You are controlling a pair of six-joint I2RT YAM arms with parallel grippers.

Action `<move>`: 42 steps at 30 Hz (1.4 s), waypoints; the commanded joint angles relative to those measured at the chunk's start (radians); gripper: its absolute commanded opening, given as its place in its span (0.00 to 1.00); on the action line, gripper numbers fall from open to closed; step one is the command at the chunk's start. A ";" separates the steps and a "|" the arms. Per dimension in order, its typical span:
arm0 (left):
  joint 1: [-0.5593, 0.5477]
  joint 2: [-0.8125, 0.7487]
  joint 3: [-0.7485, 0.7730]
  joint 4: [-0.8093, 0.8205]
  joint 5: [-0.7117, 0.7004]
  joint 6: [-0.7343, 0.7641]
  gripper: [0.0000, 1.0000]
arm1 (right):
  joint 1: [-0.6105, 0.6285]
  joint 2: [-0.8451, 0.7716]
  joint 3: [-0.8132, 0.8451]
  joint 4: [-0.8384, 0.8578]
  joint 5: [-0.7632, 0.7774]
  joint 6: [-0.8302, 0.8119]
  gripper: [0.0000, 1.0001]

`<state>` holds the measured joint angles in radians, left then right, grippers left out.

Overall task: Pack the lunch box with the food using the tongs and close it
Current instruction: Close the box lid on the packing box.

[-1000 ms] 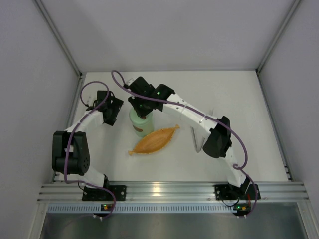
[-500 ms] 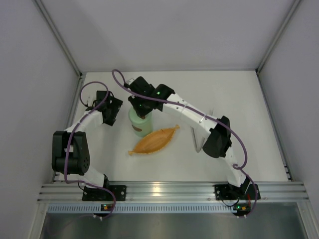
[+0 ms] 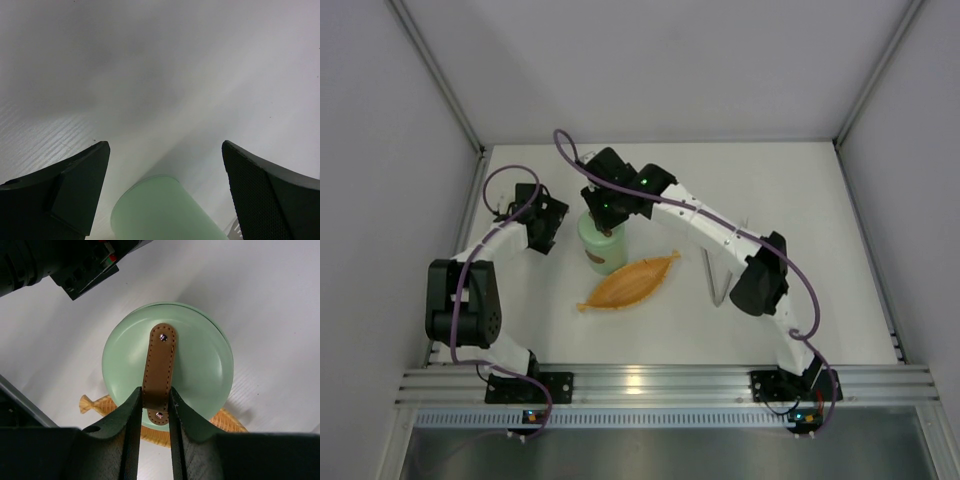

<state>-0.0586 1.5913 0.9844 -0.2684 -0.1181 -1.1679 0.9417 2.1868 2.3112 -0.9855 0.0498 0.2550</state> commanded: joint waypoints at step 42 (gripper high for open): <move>-0.003 0.030 -0.023 0.060 0.026 0.001 0.98 | -0.052 0.016 0.053 -0.041 -0.029 0.018 0.14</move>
<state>-0.0597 1.6154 0.9691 -0.2535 -0.0933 -1.1683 0.9039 2.2108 2.3634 -0.9924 -0.0296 0.2886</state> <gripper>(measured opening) 0.983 0.230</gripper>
